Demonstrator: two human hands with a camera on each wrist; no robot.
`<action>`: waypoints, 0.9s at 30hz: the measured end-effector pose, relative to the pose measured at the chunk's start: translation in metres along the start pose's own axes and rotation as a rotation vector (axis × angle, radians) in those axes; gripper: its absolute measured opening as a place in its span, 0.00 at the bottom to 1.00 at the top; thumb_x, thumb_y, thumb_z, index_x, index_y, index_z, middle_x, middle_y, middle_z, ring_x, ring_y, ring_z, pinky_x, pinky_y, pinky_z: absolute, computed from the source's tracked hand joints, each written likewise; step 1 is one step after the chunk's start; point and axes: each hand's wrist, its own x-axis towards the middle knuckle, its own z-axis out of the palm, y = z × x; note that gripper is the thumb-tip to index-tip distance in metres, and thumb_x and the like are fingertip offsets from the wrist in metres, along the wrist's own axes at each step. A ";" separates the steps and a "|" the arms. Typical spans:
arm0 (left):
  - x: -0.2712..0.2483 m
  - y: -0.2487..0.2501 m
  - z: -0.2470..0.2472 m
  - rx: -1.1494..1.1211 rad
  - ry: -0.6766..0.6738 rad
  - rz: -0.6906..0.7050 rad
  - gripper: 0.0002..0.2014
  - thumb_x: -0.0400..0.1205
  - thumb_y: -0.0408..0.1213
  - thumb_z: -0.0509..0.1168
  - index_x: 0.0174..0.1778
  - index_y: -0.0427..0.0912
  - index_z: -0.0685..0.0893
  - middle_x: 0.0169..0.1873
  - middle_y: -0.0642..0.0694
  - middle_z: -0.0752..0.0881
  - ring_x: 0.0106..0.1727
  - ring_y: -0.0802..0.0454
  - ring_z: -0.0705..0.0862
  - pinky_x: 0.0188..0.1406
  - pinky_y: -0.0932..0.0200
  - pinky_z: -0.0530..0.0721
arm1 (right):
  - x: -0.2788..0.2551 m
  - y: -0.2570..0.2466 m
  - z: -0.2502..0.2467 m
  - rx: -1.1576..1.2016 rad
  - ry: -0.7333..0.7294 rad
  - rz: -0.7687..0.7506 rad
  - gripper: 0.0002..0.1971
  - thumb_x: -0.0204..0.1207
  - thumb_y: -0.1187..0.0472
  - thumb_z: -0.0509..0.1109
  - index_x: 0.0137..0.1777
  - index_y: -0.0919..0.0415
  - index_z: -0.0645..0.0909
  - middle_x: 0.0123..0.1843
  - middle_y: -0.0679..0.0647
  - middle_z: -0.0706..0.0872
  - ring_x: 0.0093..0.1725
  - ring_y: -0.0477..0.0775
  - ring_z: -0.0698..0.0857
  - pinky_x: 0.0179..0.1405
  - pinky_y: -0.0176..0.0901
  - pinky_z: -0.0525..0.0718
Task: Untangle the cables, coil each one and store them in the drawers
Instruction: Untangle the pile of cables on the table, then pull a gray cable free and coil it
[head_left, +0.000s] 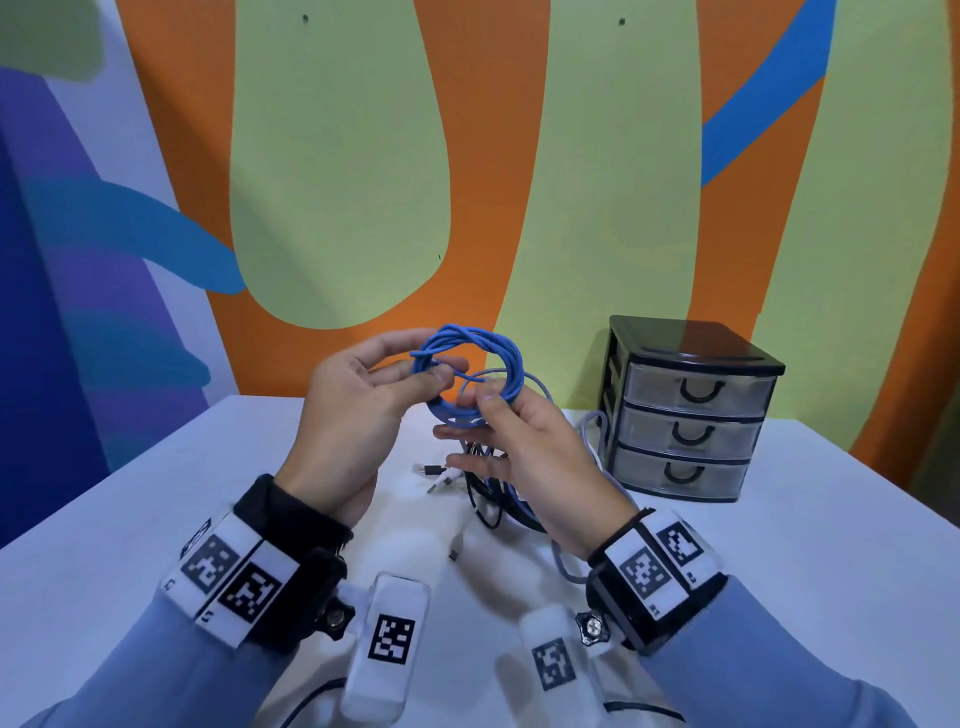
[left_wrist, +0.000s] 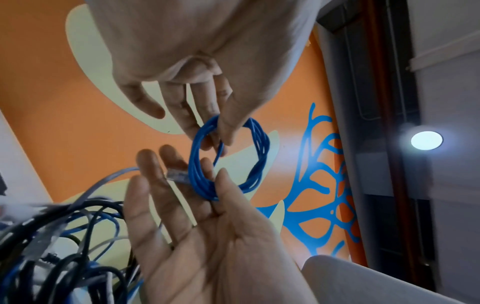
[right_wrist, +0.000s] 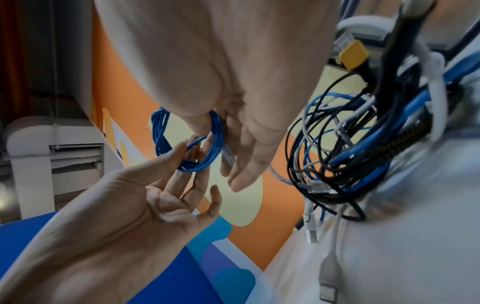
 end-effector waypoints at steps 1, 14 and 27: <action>-0.001 0.000 0.001 -0.035 0.016 0.004 0.14 0.83 0.22 0.73 0.63 0.37 0.87 0.51 0.35 0.95 0.47 0.45 0.93 0.54 0.56 0.89 | 0.000 -0.001 0.001 0.017 0.002 -0.004 0.16 0.94 0.56 0.59 0.70 0.68 0.79 0.67 0.66 0.89 0.62 0.62 0.92 0.54 0.50 0.94; 0.003 0.003 0.006 -0.386 -0.109 -0.139 0.20 0.82 0.26 0.68 0.71 0.36 0.78 0.32 0.42 0.78 0.37 0.46 0.78 0.62 0.47 0.88 | -0.003 -0.018 -0.004 0.203 -0.023 -0.010 0.09 0.94 0.58 0.59 0.62 0.64 0.76 0.50 0.61 0.93 0.45 0.65 0.94 0.61 0.61 0.92; 0.029 0.003 -0.043 0.534 0.204 0.156 0.02 0.84 0.30 0.75 0.47 0.41 0.92 0.30 0.39 0.88 0.23 0.54 0.81 0.28 0.58 0.82 | 0.007 -0.012 -0.036 -0.595 0.186 -0.229 0.08 0.82 0.48 0.77 0.55 0.49 0.86 0.50 0.48 0.92 0.51 0.47 0.90 0.51 0.47 0.87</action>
